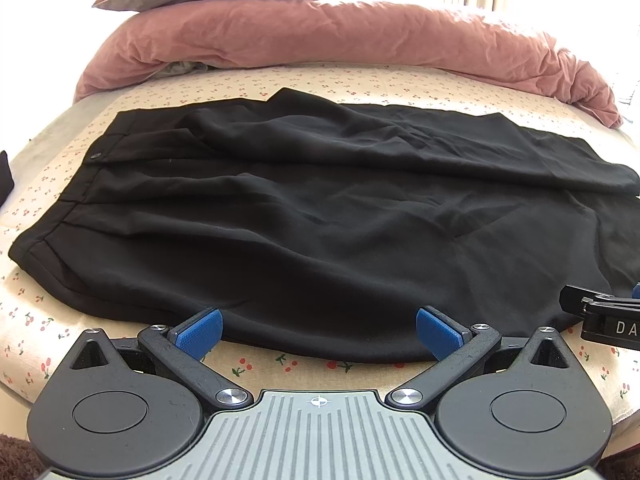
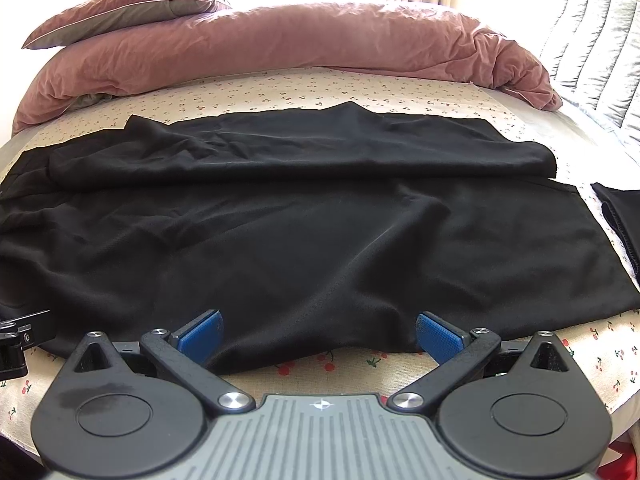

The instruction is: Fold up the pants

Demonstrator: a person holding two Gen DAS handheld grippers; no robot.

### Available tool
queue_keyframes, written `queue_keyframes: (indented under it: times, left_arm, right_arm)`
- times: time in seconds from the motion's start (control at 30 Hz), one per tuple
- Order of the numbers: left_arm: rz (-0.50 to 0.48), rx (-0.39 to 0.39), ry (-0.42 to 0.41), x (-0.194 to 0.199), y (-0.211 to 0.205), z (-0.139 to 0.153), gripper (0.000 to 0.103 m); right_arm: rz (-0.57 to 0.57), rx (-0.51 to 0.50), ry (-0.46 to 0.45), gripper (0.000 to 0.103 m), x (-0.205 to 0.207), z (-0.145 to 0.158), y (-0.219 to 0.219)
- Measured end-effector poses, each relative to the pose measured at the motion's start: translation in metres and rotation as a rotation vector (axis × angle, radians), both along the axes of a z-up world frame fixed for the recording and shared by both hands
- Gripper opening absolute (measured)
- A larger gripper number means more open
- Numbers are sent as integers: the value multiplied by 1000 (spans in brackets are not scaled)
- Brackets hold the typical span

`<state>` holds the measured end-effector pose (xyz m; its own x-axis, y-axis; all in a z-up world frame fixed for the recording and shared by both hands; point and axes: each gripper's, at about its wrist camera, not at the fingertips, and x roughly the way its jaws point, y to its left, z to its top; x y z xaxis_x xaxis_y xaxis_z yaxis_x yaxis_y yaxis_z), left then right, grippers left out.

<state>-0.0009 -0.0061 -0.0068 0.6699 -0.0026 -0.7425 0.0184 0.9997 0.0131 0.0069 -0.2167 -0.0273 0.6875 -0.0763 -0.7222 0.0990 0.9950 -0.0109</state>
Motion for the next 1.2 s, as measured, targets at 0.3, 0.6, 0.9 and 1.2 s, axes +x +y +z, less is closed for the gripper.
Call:
queue_keyframes:
  times: [0.3,0.6,0.9,1.2]
  left_arm:
    - [-3,-2,5,0,-1,-1,103]
    - [-3,-2,5,0,-1,-1,103]
    - [-2,-2,6,0,-1,-1,103]
    - [-4,-3,6,0,-3,-2,103]
  right_arm:
    - [1,-1,1,103,1,0,0]
    - [1,-1,2,103,1,0,0]
    - [1,-2,3,103,1,0,0]
    - [0,-1,6,103,0,-2,-1]
